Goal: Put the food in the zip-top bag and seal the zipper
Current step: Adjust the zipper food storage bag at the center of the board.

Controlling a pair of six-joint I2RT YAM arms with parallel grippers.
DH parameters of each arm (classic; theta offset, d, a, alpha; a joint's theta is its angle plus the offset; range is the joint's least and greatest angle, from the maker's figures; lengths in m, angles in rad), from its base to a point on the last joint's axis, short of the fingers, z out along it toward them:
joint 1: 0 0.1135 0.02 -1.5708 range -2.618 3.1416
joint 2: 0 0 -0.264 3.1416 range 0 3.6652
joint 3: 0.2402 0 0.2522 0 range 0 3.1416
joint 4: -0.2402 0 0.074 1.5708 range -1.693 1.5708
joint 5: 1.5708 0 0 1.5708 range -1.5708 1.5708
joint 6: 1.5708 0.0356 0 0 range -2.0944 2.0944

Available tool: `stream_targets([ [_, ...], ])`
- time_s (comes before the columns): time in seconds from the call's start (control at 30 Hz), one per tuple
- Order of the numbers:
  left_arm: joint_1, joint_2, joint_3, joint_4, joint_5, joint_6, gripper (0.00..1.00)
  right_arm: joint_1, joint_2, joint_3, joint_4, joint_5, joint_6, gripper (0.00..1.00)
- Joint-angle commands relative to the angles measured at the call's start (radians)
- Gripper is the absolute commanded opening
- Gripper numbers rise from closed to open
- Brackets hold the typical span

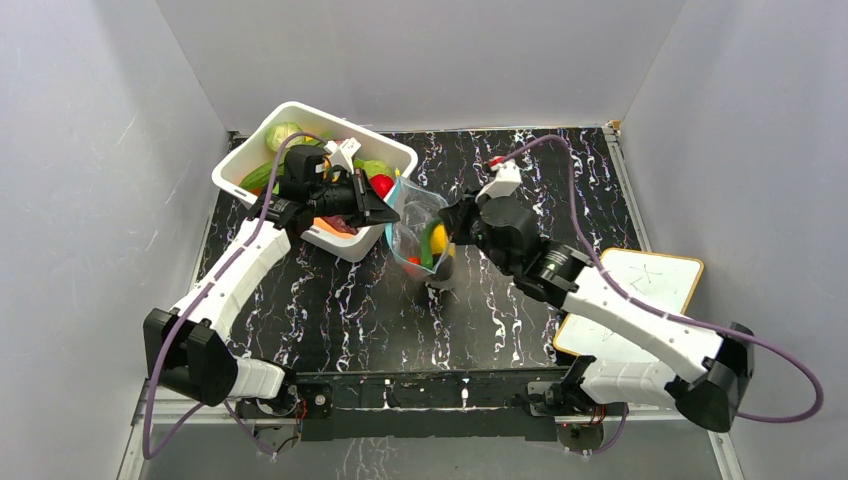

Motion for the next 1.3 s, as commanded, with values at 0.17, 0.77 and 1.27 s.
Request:
stream_targets([
  [0.17,-0.044,0.09,-0.013,0.157,0.096,-0.067,0.0,0.004,-0.161,-0.027,-0.016,-0.012,0.004,0.0],
  [0.77,-0.083,0.09,0.116,-0.061,-0.152,0.142,0.63,0.005,-0.14,-0.187,0.066,0.073,0.092,0.0],
  [1.27,-0.078,0.19,0.324,-0.29,-0.688,0.377,0.93,0.005,-0.165,-0.185,0.076,0.048,0.051,0.0],
])
